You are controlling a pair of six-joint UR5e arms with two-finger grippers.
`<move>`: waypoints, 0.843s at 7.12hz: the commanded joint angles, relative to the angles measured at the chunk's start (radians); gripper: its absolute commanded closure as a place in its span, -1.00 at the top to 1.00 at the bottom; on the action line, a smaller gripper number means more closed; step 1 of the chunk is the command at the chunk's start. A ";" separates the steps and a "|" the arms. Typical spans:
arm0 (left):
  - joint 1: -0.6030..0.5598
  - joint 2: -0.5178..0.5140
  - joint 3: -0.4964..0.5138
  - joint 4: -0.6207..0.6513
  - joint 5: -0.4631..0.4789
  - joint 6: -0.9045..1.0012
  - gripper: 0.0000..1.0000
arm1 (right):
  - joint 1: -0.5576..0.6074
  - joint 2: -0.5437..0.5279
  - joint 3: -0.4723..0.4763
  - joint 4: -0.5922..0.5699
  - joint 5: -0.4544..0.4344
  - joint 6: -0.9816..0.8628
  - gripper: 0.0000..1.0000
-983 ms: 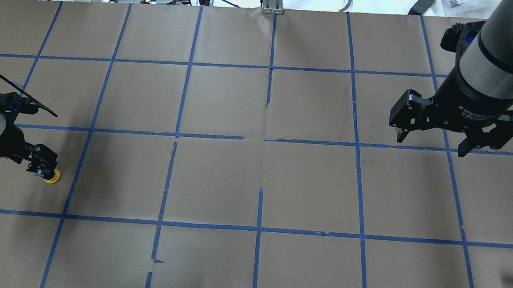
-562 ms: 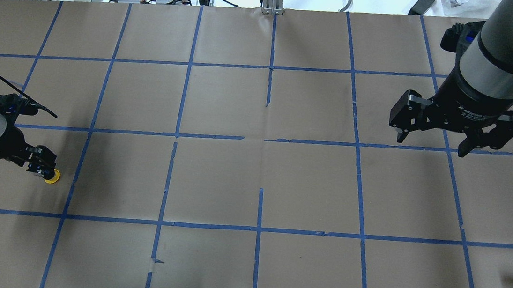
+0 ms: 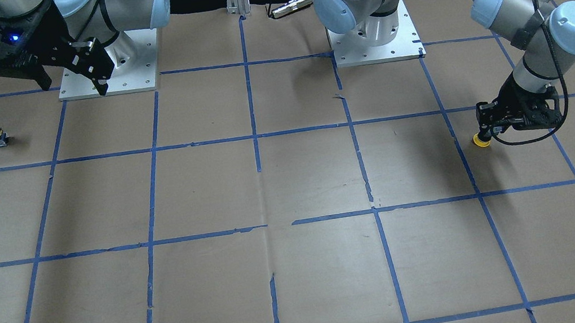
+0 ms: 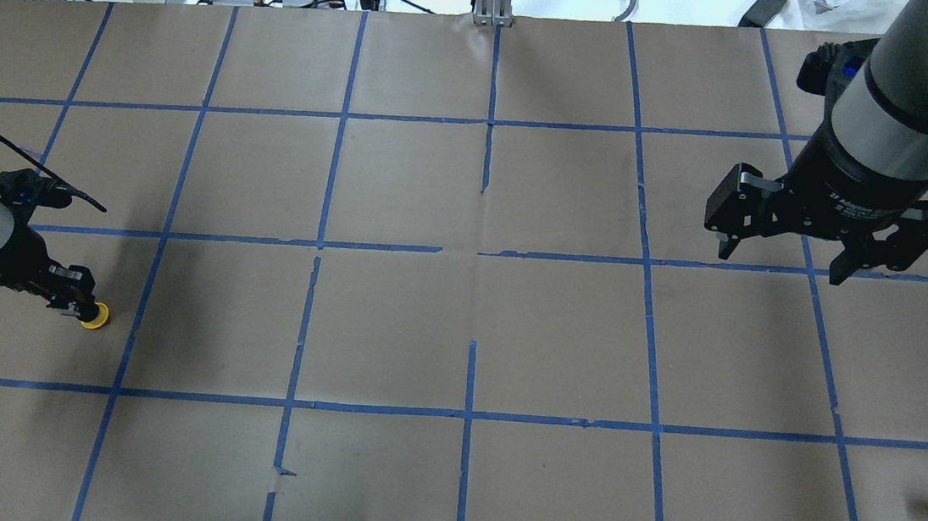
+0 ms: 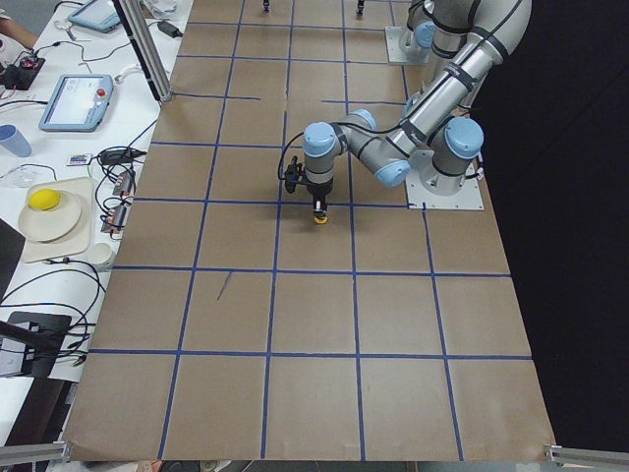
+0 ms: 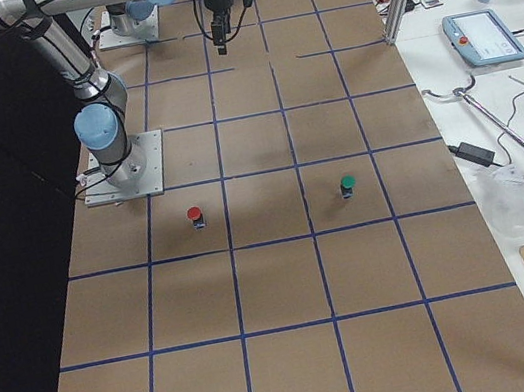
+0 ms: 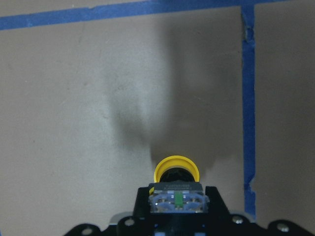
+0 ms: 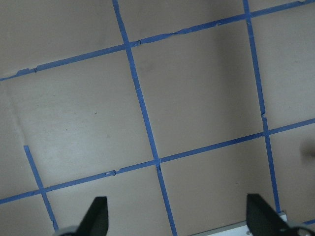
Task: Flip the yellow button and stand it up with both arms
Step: 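Lift the button with the left gripper while the right gripper rises toward it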
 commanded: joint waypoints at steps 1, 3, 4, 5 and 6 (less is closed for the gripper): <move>-0.010 0.047 0.089 -0.219 -0.136 -0.135 -0.48 | 0.000 0.002 -0.004 -0.004 0.001 0.000 1.00; -0.071 0.078 0.290 -0.598 -0.351 -0.182 -0.48 | 0.000 0.005 -0.001 -0.005 0.001 0.000 1.00; -0.120 0.101 0.365 -0.706 -0.463 -0.193 -0.48 | -0.006 0.007 -0.001 -0.005 0.010 -0.003 1.00; -0.192 0.124 0.409 -0.748 -0.582 -0.238 -0.48 | -0.015 0.028 -0.016 -0.001 0.050 0.010 1.00; -0.262 0.136 0.421 -0.755 -0.750 -0.263 -0.48 | -0.037 0.049 -0.036 0.009 0.102 0.032 1.00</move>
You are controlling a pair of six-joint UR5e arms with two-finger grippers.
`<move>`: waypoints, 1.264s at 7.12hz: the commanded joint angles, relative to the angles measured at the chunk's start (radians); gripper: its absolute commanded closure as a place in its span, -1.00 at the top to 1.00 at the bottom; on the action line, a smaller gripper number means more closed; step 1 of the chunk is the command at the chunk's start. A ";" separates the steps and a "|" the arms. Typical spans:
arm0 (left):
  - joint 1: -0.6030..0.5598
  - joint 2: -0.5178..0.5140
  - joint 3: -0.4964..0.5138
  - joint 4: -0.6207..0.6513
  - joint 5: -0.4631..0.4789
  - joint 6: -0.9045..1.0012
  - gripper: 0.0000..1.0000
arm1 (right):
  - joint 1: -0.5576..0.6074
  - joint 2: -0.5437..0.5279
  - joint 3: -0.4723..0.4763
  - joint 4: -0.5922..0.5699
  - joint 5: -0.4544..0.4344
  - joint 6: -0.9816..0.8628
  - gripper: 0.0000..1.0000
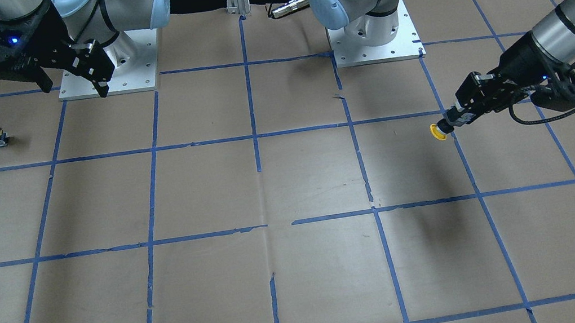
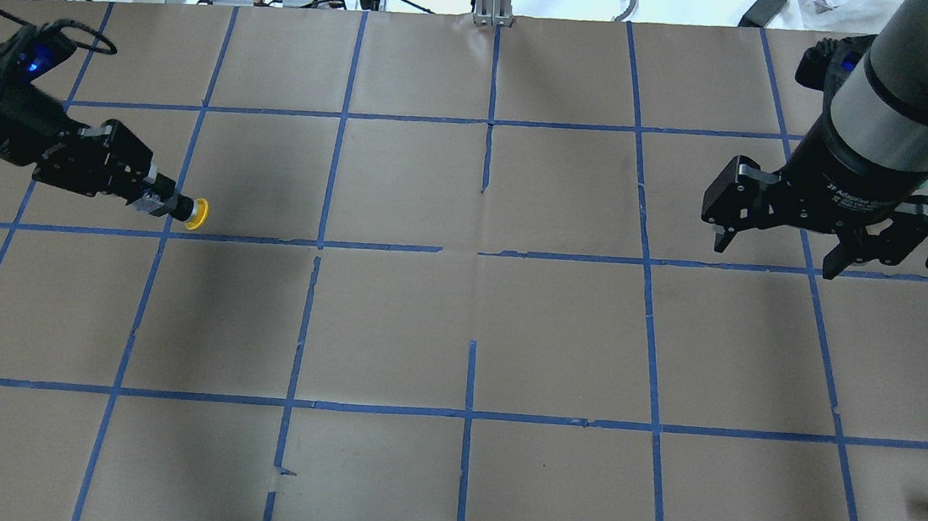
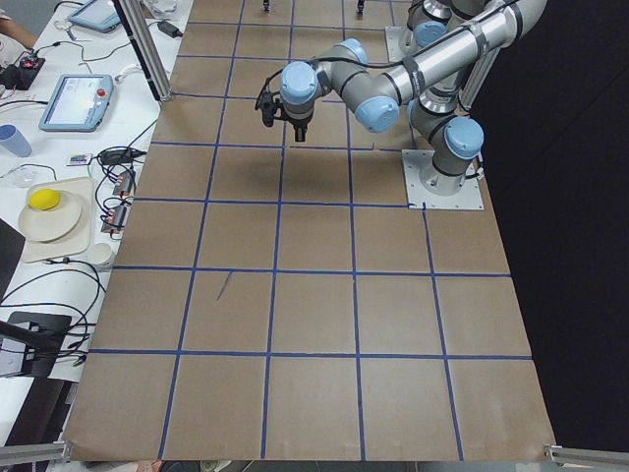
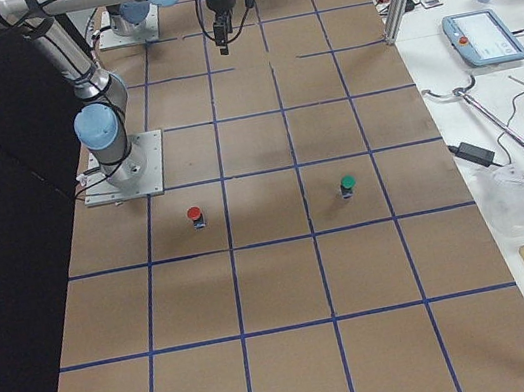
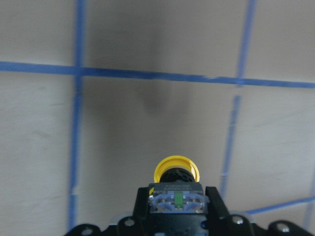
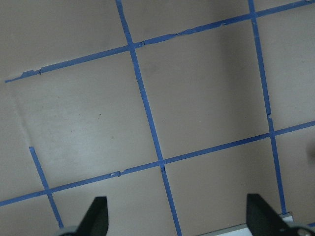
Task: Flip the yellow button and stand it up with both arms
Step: 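Lift the button with the left gripper while the right gripper rises toward it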
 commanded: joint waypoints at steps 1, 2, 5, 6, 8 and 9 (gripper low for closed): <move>-0.128 0.031 0.013 -0.039 -0.305 -0.040 -0.49 | -0.051 0.038 -0.063 0.047 0.165 0.110 1.00; -0.163 0.045 -0.007 -0.039 -0.411 -0.058 -0.50 | -0.080 0.077 -0.107 0.101 0.286 0.213 1.00; -0.214 0.088 -0.050 -0.020 -0.705 -0.141 -0.54 | -0.124 0.165 -0.207 0.173 0.640 0.494 1.00; -0.244 0.092 -0.061 -0.001 -0.788 -0.152 -0.57 | -0.138 0.165 -0.204 0.184 0.734 0.590 1.00; -0.313 0.135 -0.181 0.103 -1.024 -0.251 -0.59 | -0.137 0.182 -0.192 0.190 0.978 0.753 1.00; -0.321 0.152 -0.238 0.253 -1.050 -0.411 -0.59 | -0.137 0.190 -0.192 0.198 1.059 0.768 1.00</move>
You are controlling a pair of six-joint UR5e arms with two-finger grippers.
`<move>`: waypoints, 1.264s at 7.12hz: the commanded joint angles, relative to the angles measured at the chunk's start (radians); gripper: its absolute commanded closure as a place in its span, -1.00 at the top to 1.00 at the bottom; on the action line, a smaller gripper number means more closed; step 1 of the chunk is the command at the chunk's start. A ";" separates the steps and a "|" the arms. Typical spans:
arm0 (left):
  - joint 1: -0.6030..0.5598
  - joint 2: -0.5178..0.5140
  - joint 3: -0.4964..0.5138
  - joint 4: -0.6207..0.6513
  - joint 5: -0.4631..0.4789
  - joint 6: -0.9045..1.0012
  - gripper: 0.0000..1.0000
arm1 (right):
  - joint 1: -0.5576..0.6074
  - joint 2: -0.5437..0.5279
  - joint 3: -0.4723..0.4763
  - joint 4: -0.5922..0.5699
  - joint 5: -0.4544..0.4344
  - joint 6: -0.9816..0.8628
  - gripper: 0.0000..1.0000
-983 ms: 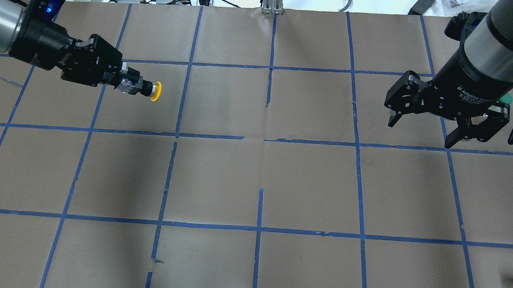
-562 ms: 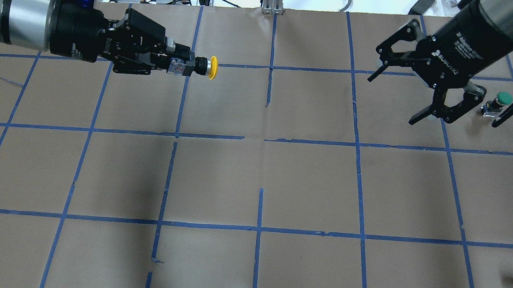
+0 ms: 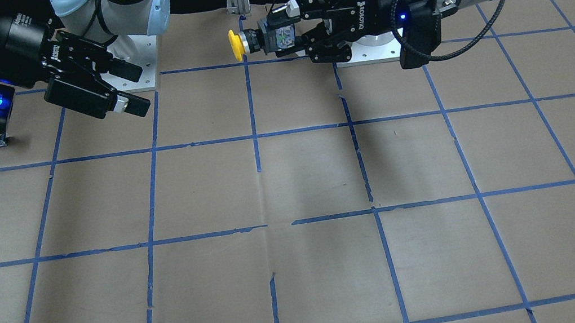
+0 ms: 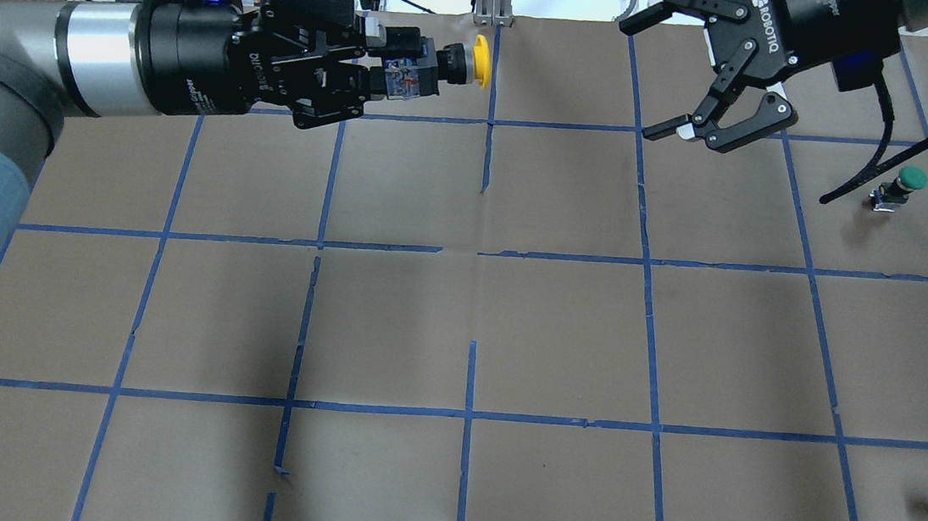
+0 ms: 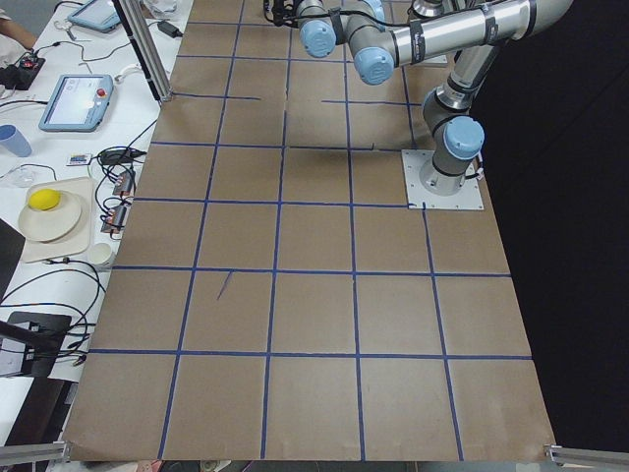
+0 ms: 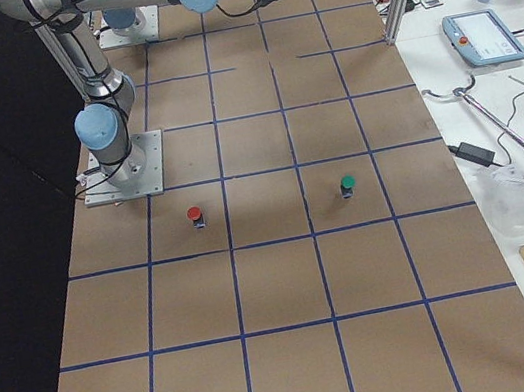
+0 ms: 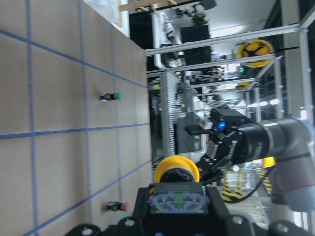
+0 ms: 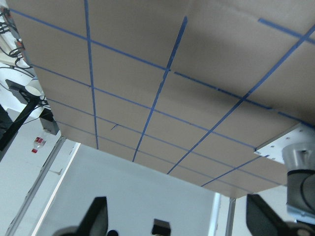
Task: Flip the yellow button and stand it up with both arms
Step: 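Hold the button up with the left gripper while the right gripper grasps its yellow cap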
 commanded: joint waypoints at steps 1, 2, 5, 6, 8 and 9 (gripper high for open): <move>-0.019 0.003 -0.077 0.277 -0.066 -0.311 -0.59 | 0.003 0.011 0.003 0.020 0.152 0.048 1.00; -0.019 -0.015 -0.069 0.409 -0.059 -0.474 -0.61 | 0.004 0.003 0.003 0.068 0.194 0.060 1.00; -0.021 -0.023 -0.078 0.581 -0.063 -0.741 -0.66 | 0.068 -0.015 0.005 0.165 0.224 0.062 1.00; -0.021 -0.027 -0.080 0.579 -0.065 -0.744 -0.67 | 0.075 -0.024 0.005 0.165 0.224 0.062 1.00; -0.024 -0.031 -0.083 0.581 -0.065 -0.753 -0.68 | 0.079 -0.027 0.005 0.171 0.274 0.067 0.99; -0.024 -0.031 -0.083 0.581 -0.065 -0.753 -0.68 | 0.085 -0.029 0.006 0.172 0.281 0.065 0.99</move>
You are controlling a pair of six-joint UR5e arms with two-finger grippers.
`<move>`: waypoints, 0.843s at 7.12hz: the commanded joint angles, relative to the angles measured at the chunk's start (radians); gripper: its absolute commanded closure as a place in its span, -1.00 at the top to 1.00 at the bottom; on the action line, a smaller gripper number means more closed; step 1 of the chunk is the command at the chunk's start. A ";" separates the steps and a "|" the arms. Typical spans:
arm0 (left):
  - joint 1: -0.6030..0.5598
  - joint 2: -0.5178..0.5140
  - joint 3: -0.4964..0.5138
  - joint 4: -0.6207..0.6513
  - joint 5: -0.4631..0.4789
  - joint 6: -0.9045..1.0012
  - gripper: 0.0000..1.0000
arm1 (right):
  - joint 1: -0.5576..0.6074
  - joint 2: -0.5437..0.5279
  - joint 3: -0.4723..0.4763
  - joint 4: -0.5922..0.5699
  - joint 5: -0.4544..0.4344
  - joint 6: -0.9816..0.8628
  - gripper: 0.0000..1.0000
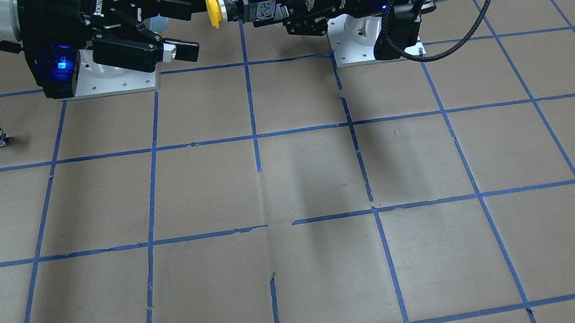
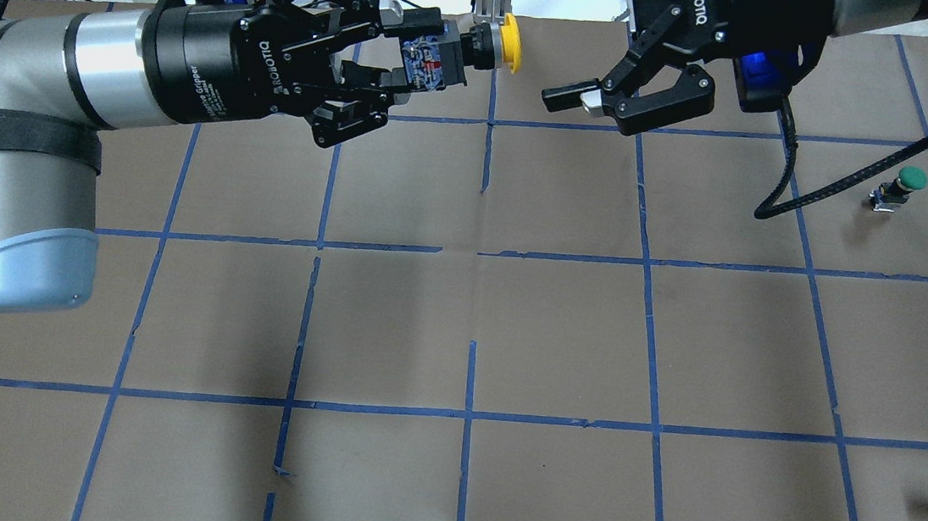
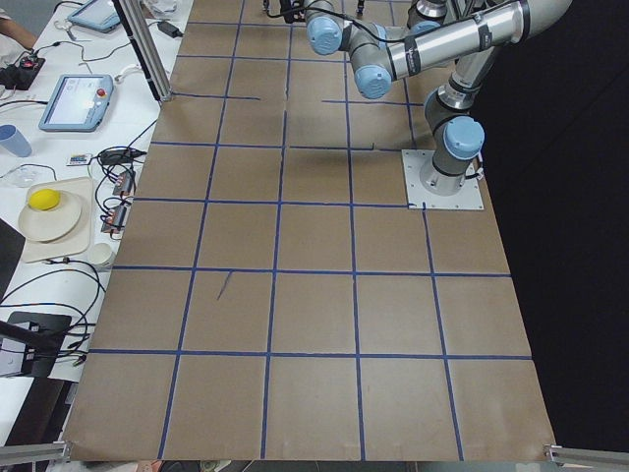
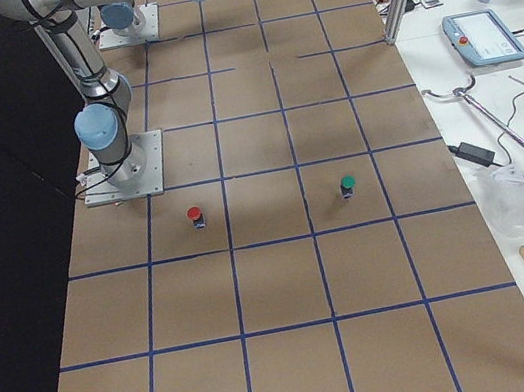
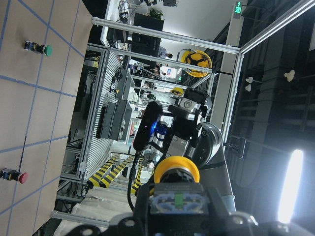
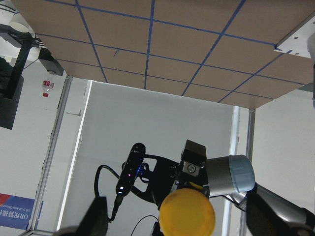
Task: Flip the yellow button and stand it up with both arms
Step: 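Hold the button up with the left gripper while the right gripper grasps its yellow cap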
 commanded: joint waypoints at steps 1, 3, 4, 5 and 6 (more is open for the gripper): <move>-0.002 -0.001 -0.001 0.000 0.000 -0.004 -0.68 | 0.046 0.001 0.007 0.002 0.020 0.002 0.99; -0.004 -0.002 -0.003 0.000 -0.002 0.008 -0.68 | 0.052 0.004 0.007 0.000 0.016 0.002 0.97; -0.004 -0.001 -0.001 0.002 -0.002 0.001 -0.68 | 0.049 0.004 0.007 0.000 0.014 0.002 0.76; -0.004 -0.001 -0.001 0.003 -0.003 0.004 -0.68 | 0.043 0.006 0.007 0.000 0.015 0.002 0.42; -0.004 -0.002 -0.001 0.004 -0.003 0.007 -0.68 | 0.043 0.004 0.007 0.000 0.019 0.002 0.24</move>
